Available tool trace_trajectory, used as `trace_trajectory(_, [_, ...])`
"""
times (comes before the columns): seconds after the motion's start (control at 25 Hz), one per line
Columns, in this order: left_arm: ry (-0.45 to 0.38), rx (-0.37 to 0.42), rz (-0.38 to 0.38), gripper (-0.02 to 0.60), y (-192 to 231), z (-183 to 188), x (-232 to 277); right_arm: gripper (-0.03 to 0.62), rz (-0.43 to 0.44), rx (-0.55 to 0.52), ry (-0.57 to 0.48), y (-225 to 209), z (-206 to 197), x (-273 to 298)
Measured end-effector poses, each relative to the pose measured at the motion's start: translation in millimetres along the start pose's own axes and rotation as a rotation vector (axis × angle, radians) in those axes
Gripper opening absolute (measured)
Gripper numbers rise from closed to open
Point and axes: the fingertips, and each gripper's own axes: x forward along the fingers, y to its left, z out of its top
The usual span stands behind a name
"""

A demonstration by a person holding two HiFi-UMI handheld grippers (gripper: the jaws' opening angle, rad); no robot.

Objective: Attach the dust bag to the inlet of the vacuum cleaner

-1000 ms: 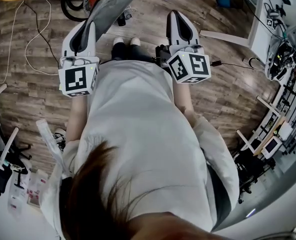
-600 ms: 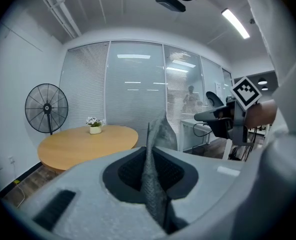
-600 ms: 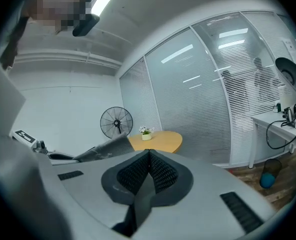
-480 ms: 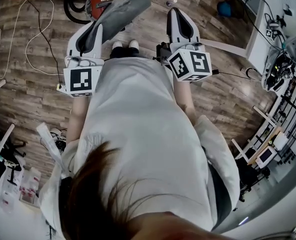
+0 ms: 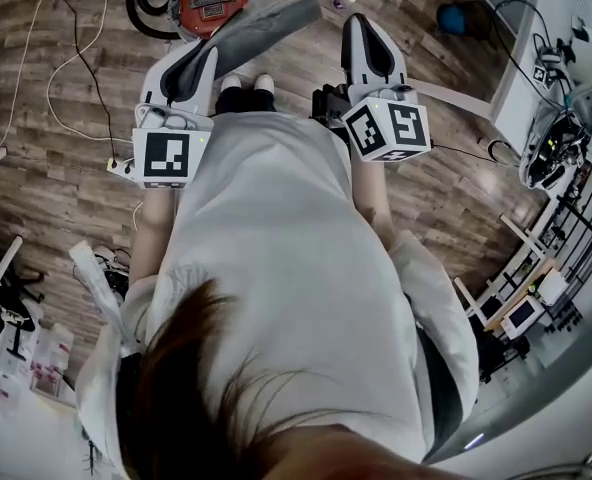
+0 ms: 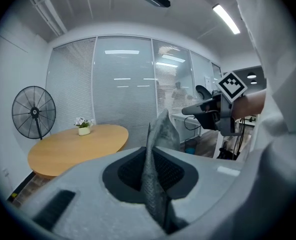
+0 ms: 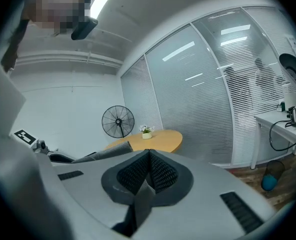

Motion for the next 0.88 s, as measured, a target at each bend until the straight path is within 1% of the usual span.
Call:
trace_trajectory(0.12, [0.030,0.023,-0.024,0.041,-6.4,-6.2,2.0,0.004,0.039,-0.045,0.019,5.0,-4.1,-2.1])
trace_trajectory(0.28, [0.078,0.056,-0.082,0.041,-15.4,-19.1,6.5,0.008,0.132,-0.151,0.076,21.3,-15.3,-0.3])
trace_trajectory(0.36, [0.110,0.071,-0.125,0.041,-22.2,-28.3,9.4,0.060,0.199,-0.214,0.107,32.5,-23.0,-0.4])
trace_trajectory(0.44, [0.149,0.097,-0.174,0.041,-31.7,-40.2,10.9,0.072,0.280,-0.297,0.147,46.7,-32.6,-1.8])
trace_trajectory(0.52, [0.190,0.149,-0.230,0.041,-43.5,-54.2,10.4,0.084,0.365,-0.376,0.206,61.7,-48.3,-4.6])
trace_trajectory(0.56, [0.208,0.183,-0.258,0.041,-49.1,-60.4,10.0,0.107,0.410,-0.408,0.244,68.7,-58.9,-5.8])
trace_trajectory(0.64, [0.243,0.249,-0.310,0.041,-59.6,-72.5,9.1,0.152,0.491,-0.434,0.317,82.0,-80.5,-7.3])
trace_trajectory(0.68, [0.261,0.273,-0.336,0.041,-65.0,-78.7,8.7,0.164,0.528,-0.446,0.351,87.7,-91.2,-8.4])
trace_trajectory(0.8, [0.306,0.314,-0.400,0.041,-79.5,-96.4,9.5,0.166,0.633,-0.544,0.459,97.9,-122.2,-14.7])
trace_trajectory(0.88, [0.321,0.312,-0.422,0.041,-84.2,-106.0,11.0,0.166,0.687,-0.598,0.518,101.2,-139.7,-17.3])
